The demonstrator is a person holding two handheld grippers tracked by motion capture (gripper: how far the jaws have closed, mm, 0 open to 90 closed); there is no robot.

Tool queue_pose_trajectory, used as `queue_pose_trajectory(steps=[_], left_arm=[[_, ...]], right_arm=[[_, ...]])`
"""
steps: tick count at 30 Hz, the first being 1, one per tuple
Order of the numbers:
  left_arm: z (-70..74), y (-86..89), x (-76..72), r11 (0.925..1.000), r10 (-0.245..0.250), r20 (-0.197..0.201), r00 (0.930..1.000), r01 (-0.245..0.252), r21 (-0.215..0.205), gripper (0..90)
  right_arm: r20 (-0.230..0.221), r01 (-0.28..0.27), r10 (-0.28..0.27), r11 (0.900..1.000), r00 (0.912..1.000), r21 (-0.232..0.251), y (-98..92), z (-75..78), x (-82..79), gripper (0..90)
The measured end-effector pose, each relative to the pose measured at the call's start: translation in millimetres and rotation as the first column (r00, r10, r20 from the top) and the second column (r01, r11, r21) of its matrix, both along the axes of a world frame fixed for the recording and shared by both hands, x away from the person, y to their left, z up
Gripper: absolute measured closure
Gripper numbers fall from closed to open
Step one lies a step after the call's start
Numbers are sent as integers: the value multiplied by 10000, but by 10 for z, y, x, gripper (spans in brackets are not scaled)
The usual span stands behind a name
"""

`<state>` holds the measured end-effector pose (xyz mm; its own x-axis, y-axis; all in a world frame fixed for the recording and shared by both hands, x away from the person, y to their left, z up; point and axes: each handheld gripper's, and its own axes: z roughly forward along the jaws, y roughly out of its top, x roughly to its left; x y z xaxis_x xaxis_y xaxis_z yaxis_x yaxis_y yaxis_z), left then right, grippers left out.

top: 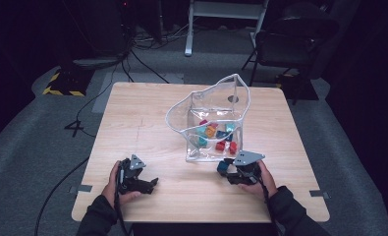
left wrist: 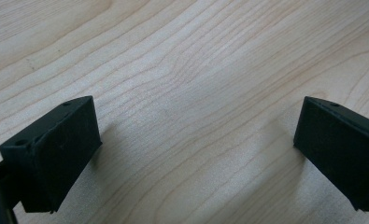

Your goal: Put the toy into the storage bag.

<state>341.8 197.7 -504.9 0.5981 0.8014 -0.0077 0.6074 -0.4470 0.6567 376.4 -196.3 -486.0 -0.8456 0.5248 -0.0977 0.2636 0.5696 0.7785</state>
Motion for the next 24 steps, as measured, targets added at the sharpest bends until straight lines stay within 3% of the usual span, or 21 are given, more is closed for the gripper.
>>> queue_pose_trajectory(steps=[24], left_arm=[[2, 1, 0, 10000, -4, -13, 10000, 4, 15, 6]], right_arm=[[508, 12, -29, 9995, 9987, 328, -99, 200, -93, 487]])
